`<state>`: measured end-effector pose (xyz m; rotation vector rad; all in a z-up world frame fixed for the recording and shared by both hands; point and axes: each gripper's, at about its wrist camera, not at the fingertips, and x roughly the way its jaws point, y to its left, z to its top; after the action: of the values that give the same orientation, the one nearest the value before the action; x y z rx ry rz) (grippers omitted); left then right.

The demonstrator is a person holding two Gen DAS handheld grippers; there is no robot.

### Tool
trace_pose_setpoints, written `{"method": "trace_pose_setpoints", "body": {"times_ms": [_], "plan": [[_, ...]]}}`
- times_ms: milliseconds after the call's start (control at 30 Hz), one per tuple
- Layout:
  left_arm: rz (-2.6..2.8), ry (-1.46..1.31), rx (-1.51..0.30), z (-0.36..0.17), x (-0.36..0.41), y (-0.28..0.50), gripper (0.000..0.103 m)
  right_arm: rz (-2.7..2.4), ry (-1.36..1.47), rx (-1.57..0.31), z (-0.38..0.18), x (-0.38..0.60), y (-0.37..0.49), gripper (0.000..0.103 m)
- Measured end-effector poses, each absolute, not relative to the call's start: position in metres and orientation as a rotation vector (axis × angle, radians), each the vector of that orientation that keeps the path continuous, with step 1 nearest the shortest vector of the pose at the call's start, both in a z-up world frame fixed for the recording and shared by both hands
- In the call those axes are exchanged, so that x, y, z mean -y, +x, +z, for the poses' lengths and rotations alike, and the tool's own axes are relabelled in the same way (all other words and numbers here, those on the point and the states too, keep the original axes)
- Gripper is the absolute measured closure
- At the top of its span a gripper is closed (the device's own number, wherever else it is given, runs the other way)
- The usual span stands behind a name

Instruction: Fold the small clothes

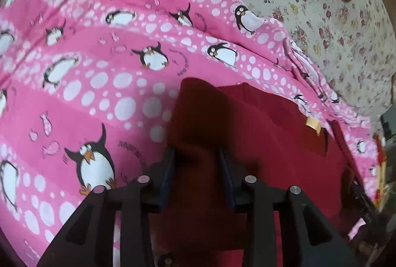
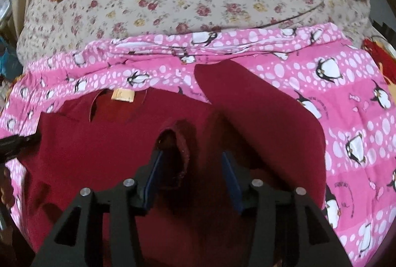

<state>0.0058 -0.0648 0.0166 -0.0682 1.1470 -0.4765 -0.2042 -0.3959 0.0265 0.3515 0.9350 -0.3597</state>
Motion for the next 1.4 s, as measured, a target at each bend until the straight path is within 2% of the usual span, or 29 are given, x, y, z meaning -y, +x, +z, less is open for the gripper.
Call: {"method": "trace_pose_setpoints", "body": {"times_ms": [33, 67, 100, 133, 167, 300, 400, 500, 533, 567, 767, 900, 1067, 1133, 1233, 1300, 1367, 1400], "plan": [[-0.474, -0.045, -1.129, 0.019, 0.066, 0.004, 0.103, -0.353, 0.334, -0.938, 0.025, 0.394, -0.203, 0.052], [-0.471, -0.037, -1.109, 0.021, 0.066, 0.002, 0.103, -0.348, 0.310, -0.944, 0.023, 0.392, -0.200, 0.056], [-0.465, -0.045, -1.093, 0.024, 0.063, 0.000, 0.103, -0.346, 0.277, -0.950, 0.022, 0.388, -0.198, 0.065], [-0.459, -0.057, -1.080, 0.027, 0.060, -0.002, 0.103, -0.342, 0.260, -0.953, 0.022, 0.386, -0.196, 0.097], [-0.452, -0.065, -1.071, 0.029, 0.056, -0.003, 0.103, -0.346, 0.238, -0.949, 0.024, 0.382, -0.195, 0.101], [-0.416, -0.079, -1.080, 0.025, 0.044, -0.001, 0.103, -0.363, 0.203, -0.893, 0.037, 0.380, -0.199, 0.101], [-0.403, -0.086, -1.099, 0.019, 0.044, 0.000, 0.103, -0.433, 0.196, -0.976, 0.013, 0.395, -0.190, 0.102], [-0.398, -0.069, -1.088, 0.023, 0.048, -0.003, 0.103, -0.426, 0.264, -0.951, 0.011, 0.405, -0.196, 0.103], [-0.399, -0.071, -1.088, 0.024, 0.048, -0.004, 0.103, -0.429, 0.282, -0.936, 0.015, 0.407, -0.199, 0.101], [-0.399, -0.076, -1.090, 0.024, 0.047, -0.004, 0.103, -0.437, 0.305, -0.923, 0.019, 0.409, -0.203, 0.093], [-0.387, -0.076, -1.081, 0.030, 0.042, -0.009, 0.103, -0.406, 0.345, -0.869, 0.044, 0.398, -0.227, 0.065], [-0.384, -0.059, -1.066, 0.036, 0.041, -0.016, 0.103, -0.304, 0.347, -0.858, 0.050, 0.376, -0.224, 0.062], [-0.415, -0.048, -1.028, 0.047, 0.042, -0.028, 0.103, -0.285, 0.312, -0.963, 0.020, 0.359, -0.203, 0.062], [-0.445, -0.039, -1.003, 0.053, 0.044, -0.036, 0.103, -0.291, 0.326, -0.949, 0.021, 0.360, -0.204, 0.062], [-0.488, -0.014, -0.970, 0.061, 0.050, -0.048, 0.095, -0.279, 0.353, -0.952, 0.037, 0.366, -0.213, 0.061], [-0.514, 0.001, -0.959, 0.064, 0.055, -0.055, 0.094, -0.330, 0.348, -0.900, 0.055, 0.378, -0.232, 0.054], [-0.530, 0.014, -0.949, 0.066, 0.058, -0.060, 0.094, -0.394, 0.342, -0.842, 0.068, 0.395, -0.252, 0.040], [-0.538, 0.018, -0.944, 0.067, 0.060, -0.062, 0.094, -0.428, 0.347, -0.822, 0.074, 0.405, -0.262, 0.038]]}}
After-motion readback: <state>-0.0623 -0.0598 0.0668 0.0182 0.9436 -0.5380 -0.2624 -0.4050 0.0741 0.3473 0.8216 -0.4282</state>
